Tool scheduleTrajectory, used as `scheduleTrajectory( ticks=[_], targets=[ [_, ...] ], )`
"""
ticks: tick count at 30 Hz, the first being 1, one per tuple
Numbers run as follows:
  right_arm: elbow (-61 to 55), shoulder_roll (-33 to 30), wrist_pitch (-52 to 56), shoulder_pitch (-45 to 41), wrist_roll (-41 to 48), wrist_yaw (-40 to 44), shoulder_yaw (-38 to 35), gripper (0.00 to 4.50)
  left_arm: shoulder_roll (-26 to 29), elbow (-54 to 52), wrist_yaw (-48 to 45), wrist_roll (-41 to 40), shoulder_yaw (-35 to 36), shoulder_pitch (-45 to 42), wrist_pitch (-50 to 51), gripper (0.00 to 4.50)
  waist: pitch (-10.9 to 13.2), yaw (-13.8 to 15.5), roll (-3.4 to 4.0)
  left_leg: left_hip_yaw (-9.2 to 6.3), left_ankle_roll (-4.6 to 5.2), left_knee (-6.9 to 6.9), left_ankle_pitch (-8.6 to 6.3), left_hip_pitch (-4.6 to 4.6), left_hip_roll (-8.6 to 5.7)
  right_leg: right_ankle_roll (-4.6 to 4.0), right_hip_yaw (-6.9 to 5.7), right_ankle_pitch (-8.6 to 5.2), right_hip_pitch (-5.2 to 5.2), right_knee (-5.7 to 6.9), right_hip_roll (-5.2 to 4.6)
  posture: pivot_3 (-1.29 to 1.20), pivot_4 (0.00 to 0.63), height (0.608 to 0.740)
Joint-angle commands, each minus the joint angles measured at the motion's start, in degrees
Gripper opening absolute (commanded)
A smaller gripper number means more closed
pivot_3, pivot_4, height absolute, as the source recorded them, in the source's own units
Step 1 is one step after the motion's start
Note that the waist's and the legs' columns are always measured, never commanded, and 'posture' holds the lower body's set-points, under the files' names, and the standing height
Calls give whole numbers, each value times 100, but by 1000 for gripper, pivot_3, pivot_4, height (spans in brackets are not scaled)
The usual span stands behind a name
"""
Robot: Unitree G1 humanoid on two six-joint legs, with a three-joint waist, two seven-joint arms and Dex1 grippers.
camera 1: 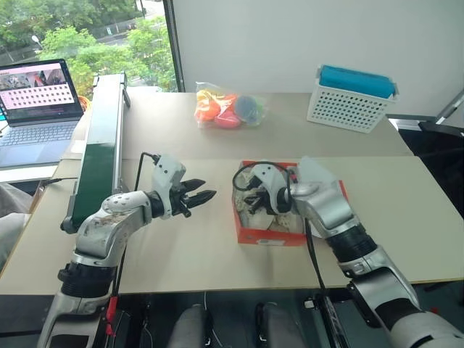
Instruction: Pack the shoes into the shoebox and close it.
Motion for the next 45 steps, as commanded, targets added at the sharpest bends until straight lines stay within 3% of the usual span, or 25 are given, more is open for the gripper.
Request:
scheduleTrajectory(
  ticks=[1, 8, 10, 19, 25, 29, 38, 45],
  targets=[
    [-1354, -118, 991, -215, 804, 246, -873, 23, 83, -271, -234, -25, -72, 11, -157, 2384, 2, 9, 0, 0, 1, 1, 0, -11, -1, 0, -1, 0, -6, -2, -1, 0, 150, 699],
    [-2281, 441, 2677, -819, 1992, -23, -3043, 23, 49, -191, -468, 15, -251, -104, -224, 2384, 3, 23, 0, -4, 5, 9, -3, -16, -1, 0, -8, 3, -5, -1, -3, 0, 150, 699],
    [-2646, 327, 3128, -673, 2303, 72, -3533, 23, 45, -177, -606, 12, -345, -153, -264, 2384, 3, 54, 0, -7, 5, 8, -3, -14, -1, -1, -10, 3, -4, -1, -2, 0, 150, 699],
    [-4326, -1377, 3261, 2133, 3945, 451, -4113, 23, 87, 63, -1101, 130, -653, -308, -577, 2384, 5, 147, -1, 2, 27, 12, -16, -22, -14, 10, -2, 1, 2, -15, -15, 0, 150, 699],
    [-4820, -1821, 3261, 3875, 4320, 34, -4719, 23, 41, 253, -1243, 199, -725, -406, -684, 2384, 5, 150, -3, 2, 26, 22, -15, -7, -3, 17, 7, -4, 13, -17, -5, 0, 150, 699],
    [-4906, -1769, 3261, 4914, 3855, -713, -4449, 23, 24, 331, -1329, 233, -751, -445, -735, 2384, 4, 171, -5, 1, 26, 19, -16, -3, -3, 16, 8, -6, 19, -17, -5, 0, 150, 699],
    [-4171, -392, 3216, 5268, 2426, -2327, -4780, 23, -27, 412, -1411, 270, -773, -531, -725, 2384, 1, 155, -5, 2, 26, 28, -16, -4, -2, 54, 14, -29, 17, -15, -3, 0, 150, 699],
    [-3694, 823, 3257, 4567, 1702, -2954, -5690, 23, -42, 461, -1399, 282, -788, -566, -695, 2384, 0, 147, -4, 3, 27, 28, -16, -10, -3, 33, 15, -16, 13, -13, -1, 0, 150, 699]
  ],
)
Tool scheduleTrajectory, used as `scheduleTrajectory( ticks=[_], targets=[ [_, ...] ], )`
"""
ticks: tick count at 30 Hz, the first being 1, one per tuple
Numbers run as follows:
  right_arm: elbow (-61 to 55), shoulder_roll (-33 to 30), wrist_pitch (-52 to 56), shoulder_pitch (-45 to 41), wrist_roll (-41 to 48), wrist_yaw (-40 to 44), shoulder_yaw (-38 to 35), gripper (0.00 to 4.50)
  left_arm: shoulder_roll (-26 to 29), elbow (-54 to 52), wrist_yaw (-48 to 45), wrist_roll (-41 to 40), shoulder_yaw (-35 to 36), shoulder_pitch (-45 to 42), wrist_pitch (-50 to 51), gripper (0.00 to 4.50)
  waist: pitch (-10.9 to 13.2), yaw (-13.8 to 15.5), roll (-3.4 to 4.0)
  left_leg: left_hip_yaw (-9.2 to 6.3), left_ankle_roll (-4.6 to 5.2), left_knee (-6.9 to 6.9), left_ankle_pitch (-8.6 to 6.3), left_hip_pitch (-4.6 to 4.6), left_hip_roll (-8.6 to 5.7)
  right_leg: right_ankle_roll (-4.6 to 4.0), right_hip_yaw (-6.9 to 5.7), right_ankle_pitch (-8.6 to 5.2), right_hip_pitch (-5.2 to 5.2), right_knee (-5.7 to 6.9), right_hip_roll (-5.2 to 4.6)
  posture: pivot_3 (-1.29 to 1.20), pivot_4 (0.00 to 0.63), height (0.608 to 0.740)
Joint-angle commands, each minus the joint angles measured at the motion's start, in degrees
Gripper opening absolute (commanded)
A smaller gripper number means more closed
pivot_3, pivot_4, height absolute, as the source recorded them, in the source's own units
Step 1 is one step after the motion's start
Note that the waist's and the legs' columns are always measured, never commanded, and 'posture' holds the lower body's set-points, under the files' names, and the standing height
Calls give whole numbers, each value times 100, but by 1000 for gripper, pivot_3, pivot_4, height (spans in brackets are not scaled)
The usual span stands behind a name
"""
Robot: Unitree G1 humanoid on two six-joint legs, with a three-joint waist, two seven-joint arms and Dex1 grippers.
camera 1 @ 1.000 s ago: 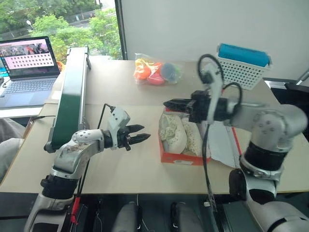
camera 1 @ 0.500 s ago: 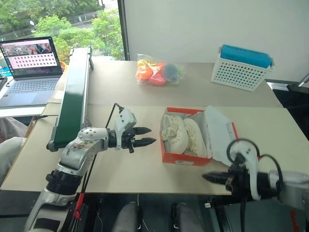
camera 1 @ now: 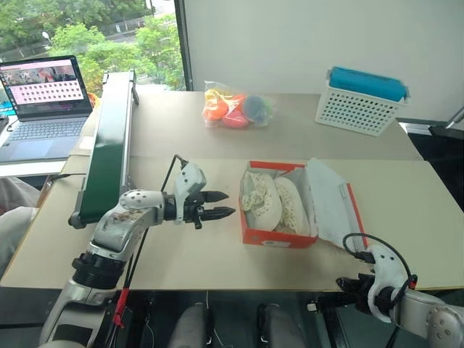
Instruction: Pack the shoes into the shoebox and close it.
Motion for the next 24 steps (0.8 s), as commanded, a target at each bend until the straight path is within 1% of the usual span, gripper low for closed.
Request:
scheduleTrajectory(
  ticks=[1, 2, 4, 6, 7, 8, 13, 16, 19, 22, 24],
  targets=[
    [165, 581, 43, -500, -213, -238, -735, 23, -18, -34, -21, 28, 47, -142, -75, 2384, 0, -9, -1, 0, 0, 0, 0, 0, 0, 0, 0, 0, 0, 0, 1, 0, 150, 699],
    [228, 779, 44, -674, -223, -282, -912, 23, -23, -16, -20, 25, 52, -158, -70, 2384, 0, -9, 0, -1, -1, 1, 1, 3, 2, 2, 0, -1, 2, 0, 5, 0, 150, 699],
    [480, 1404, 44, -1318, -166, -445, -1615, 23, -26, 15, -17, 42, 44, -184, -82, 2384, -1, -13, 3, -2, -1, 1, 1, 4, 3, 10, 2, -6, 0, 3, 7, 0, 150, 699],
    [638, 1742, 44, -1717, -196, -622, -2049, 23, -29, 26, -18, 53, 37, -196, -88, 2384, -1, -17, 4, -1, -3, 0, 2, 9, 5, 8, 5, -4, 0, 7, 12, 0, 150, 699],
    [761, 1918, 44, -2094, -289, -786, -2417, 23, -40, 38, -9, 51, 43, -217, -68, 2384, -2, -16, 6, -2, -3, -1, 2, 9, 4, 2, 5, -1, -1, 10, 12, 0, 150, 699],
    [866, 2058, 44, -2458, -385, -950, -2766, 23, -46, 48, -3, 60, 44, -234, -60, 2384, -1, -17, 7, -2, -3, -2, 2, 9, 4, -18, 4, 11, -1, 9, 12, 0, 150, 699],
    [1212, 2323, 27, -3636, -901, -1537, -3890, 23, -51, 76, 14, 95, 61, -264, -64, 2384, -2, -12, 12, 2, -5, -2, 3, 4, -2, -19, 2, 12, -4, 12, 10, 0, 150, 699],
    [1304, 2317, -177, -3928, -1064, -1698, -4152, 23, -54, 58, 33, 99, 78, -267, -49, 2384, -3, -16, 16, 5, -6, -3, 4, 3, -4, -20, 3, 12, -5, 12, 9, 0, 150, 699],
    [1362, 2351, -956, -4158, -943, -1827, -4375, 23, -49, 57, 48, 105, 86, -265, -52, 2384, -4, -43, 22, 7, -6, -3, 4, 4, -4, -20, 5, 12, -5, 14, 9, 0, 150, 699],
    [1288, 2438, -1841, -4323, -238, -1446, -4331, 23, -58, 89, 60, 120, 90, -286, -64, 2384, -5, -85, 28, 8, -9, -3, 6, 11, -5, -20, 10, 13, -4, 20, 9, 0, 150, 699],
    [1242, 2572, -2160, -4498, 563, -1282, -4484, 23, -64, 114, 65, 131, 94, -300, -76, 2384, -4, -133, 32, 8, -10, -5, 7, 15, -3, -19, 11, 12, -3, 24, 10, 0, 150, 699]
  ],
)
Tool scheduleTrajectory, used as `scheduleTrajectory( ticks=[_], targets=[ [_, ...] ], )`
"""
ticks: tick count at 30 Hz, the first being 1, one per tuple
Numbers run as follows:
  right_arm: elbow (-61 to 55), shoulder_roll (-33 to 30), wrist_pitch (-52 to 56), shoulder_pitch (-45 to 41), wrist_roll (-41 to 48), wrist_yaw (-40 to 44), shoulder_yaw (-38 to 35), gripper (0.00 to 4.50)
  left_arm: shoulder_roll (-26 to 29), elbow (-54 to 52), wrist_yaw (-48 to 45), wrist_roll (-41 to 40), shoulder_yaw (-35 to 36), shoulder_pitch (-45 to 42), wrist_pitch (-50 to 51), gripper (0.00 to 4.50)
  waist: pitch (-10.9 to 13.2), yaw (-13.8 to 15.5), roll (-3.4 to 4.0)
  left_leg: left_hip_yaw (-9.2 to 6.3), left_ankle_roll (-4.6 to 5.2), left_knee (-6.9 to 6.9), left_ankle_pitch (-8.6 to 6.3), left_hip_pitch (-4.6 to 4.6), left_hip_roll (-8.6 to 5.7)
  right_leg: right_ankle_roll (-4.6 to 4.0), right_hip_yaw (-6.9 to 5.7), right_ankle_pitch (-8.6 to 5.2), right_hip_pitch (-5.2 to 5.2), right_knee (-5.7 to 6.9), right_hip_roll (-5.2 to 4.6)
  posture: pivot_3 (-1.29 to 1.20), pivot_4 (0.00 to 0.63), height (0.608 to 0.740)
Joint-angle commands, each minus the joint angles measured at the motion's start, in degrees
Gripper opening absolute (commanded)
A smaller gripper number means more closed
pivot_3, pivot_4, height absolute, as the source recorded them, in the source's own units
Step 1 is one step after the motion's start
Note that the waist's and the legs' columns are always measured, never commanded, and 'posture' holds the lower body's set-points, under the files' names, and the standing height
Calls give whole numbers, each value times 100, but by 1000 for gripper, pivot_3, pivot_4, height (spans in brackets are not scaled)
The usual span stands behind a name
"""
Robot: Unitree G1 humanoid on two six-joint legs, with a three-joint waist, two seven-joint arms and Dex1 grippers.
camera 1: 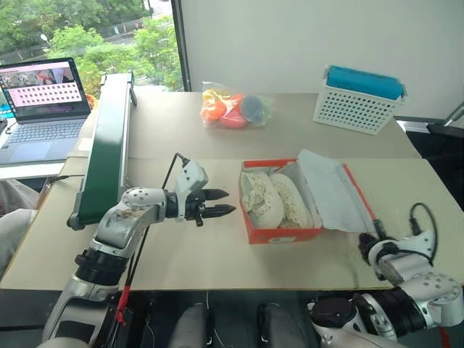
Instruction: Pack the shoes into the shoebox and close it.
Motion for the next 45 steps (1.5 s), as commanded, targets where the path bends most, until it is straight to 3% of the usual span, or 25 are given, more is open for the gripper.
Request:
scheduleTrajectory(
  ticks=[1, 5, 11, 16, 22, 29, 31, 34, 37, 41, 45],
  targets=[
    [-262, 310, -744, -464, 1568, 375, -161, 23, -16, -36, 11, 9, 123, -168, -88, 2384, 0, -55, 1, -1, -1, -2, 0, 2, 1, 0, 1, 0, 0, 1, 1, 0, 150, 699],
    [-403, 261, -1410, -317, 3955, 388, 63, 23, -41, 23, 17, 45, 120, -203, -114, 2384, 0, -72, 4, -1, -5, -21, 3, 9, 4, -4, 5, 0, 0, 0, 4, 0, 150, 699],
    [-1615, -654, -1341, 1043, 5374, 1197, 2143, 23, -99, 78, 57, 75, 108, -249, -133, 2384, 4, -56, 12, 0, -4, -25, 3, 6, 5, -4, 5, 1, 1, -8, 3, 0, 150, 699],
    [-1981, -2064, -1105, 1871, 4921, 1692, 4000, 23, -132, 101, 118, 116, 135, -258, -145, 2384, 2, -46, 10, 0, 1, -15, 0, 11, 2, -2, 6, 1, 10, -12, -3, 0, 150, 699],
    [-1182, -2795, -1716, 1735, 4212, 1819, 4906, 23, -150, 106, 200, 141, 168, -257, -136, 2384, 2, -32, 7, 0, 0, -15, 1, 9, 4, -2, 6, 0, 9, -16, 1, 0, 150, 699],
    [440, -3187, -1700, 1325, 3915, 596, 4598, 23, -102, 40, 294, 197, 188, -142, -139, 2384, 3, 24, 6, 1, 2, -13, 0, 4, 3, -2, 3, 1, 8, -17, -1, 0, 150, 699],
    [813, -3203, -1620, 1174, 4190, -94, 4375, 23, -112, 24, 303, 176, 203, -125, -115, 2384, 3, 54, 6, 3, 2, -11, 0, 2, 1, -2, 3, 1, 7, -16, -5, 0, 150, 699],
    [1444, -3029, -1730, 867, 4486, -1974, 3760, 23, -108, -3, 308, 175, 218, -101, -91, 2384, 3, 67, 6, 5, 2, -12, 0, 1, 3, -3, 4, 1, 4, -14, -4, 0, 150, 699],
    [1334, -3365, -1373, 867, 4504, -2550, 3762, 23, -99, -34, 316, 176, 230, -74, -74, 2384, 4, 79, 7, 9, 2, -11, 1, 1, 2, -3, 6, 2, 3, -12, -6, 0, 150, 699],
    [599, -4683, 27, 1419, 4286, -2153, 4608, 23, -76, -74, 311, 185, 212, -15, -27, 2384, 7, 93, 13, 13, 7, -12, -2, -7, 0, -1, 9, 1, -2, -14, -9, 0, 150, 699],
    [-386, -6528, 774, 2403, 4139, -457, 5568, 23, -53, -116, 299, 171, 225, 18, 13, 2384, 6, 93, 12, 16, 18, -5, -8, -8, 1, 2, 12, -2, -1, -17, -10, 0, 150, 699]
  ],
)
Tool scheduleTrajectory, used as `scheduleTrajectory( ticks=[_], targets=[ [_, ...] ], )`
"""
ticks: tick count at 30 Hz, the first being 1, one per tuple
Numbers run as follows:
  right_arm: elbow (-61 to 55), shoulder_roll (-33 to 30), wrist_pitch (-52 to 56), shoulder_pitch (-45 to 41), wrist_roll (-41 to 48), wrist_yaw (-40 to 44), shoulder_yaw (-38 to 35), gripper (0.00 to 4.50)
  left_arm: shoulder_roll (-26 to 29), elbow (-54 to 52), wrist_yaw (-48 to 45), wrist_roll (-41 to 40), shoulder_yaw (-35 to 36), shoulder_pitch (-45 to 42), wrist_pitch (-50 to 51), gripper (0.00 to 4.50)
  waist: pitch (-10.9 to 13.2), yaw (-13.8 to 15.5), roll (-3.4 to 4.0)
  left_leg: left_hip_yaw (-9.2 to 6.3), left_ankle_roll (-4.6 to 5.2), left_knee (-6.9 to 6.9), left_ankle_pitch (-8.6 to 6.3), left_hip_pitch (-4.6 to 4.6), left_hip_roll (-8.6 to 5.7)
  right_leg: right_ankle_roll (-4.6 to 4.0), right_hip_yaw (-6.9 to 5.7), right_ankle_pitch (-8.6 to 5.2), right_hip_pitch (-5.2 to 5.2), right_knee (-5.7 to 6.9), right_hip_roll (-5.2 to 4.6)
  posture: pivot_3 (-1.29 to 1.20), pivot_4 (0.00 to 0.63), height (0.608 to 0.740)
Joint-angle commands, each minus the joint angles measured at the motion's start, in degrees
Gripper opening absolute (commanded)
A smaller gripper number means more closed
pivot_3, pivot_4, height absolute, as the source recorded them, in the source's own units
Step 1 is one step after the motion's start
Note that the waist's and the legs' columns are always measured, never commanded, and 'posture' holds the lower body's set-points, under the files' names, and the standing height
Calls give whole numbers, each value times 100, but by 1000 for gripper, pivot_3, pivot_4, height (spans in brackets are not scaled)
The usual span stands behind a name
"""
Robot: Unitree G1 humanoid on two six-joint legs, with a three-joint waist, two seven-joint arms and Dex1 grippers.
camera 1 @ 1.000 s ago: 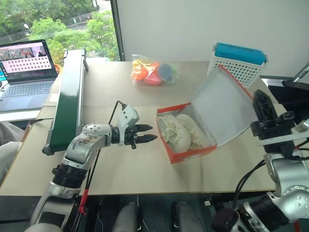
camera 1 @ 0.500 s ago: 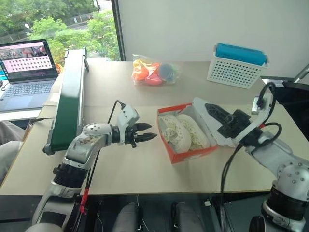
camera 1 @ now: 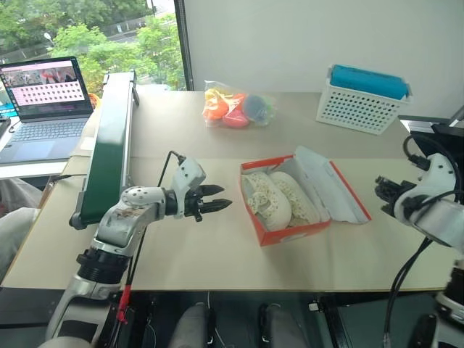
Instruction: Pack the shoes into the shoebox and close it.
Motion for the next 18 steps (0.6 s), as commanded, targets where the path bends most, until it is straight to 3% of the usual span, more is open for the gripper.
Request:
scheduleTrajectory(
  ticks=[1, 6, 9, 12, 18],
  targets=[
    [-922, -1328, 507, 730, -183, 1615, 612, 23, 52, -241, -4, -52, 99, -17, 14, 2384, 0, 2, -1, -2, 0, 2, 0, 2, 3, 0, -4, 0, 5, -5, 2, 0, 150, 699],
    [-1045, -2064, 37, 1129, -831, 2975, 1175, 23, 50, -312, 19, -68, 102, 16, 70, 2384, -4, -14, -17, -3, 2, 18, -1, 5, 6, 43, -1, -22, 13, -12, 4, 0, 150, 699],
    [-656, -1544, -123, 729, -1123, 3117, 1556, 23, 47, -363, 41, -71, 111, 37, 103, 2384, -5, -10, -27, -3, 2, 21, -2, 7, 8, 45, 0, -21, 14, -13, 5, 0, 150, 699],
    [413, -429, -227, 138, -1525, 2829, 1740, 23, 71, -421, 62, -82, 162, 56, 154, 2384, -6, -10, -47, -4, 2, 24, -2, 4, 11, 41, 1, -18, 12, -13, 11, 0, 150, 699],
    [1860, 544, -192, -506, -2201, 2581, 1355, 23, 112, -493, 116, -107, 251, 51, 234, 2384, -6, 35, -49, -5, 5, 35, -3, -25, 0, 7, -6, 6, -4, -8, 1, 0, 150, 699]
  ],
)
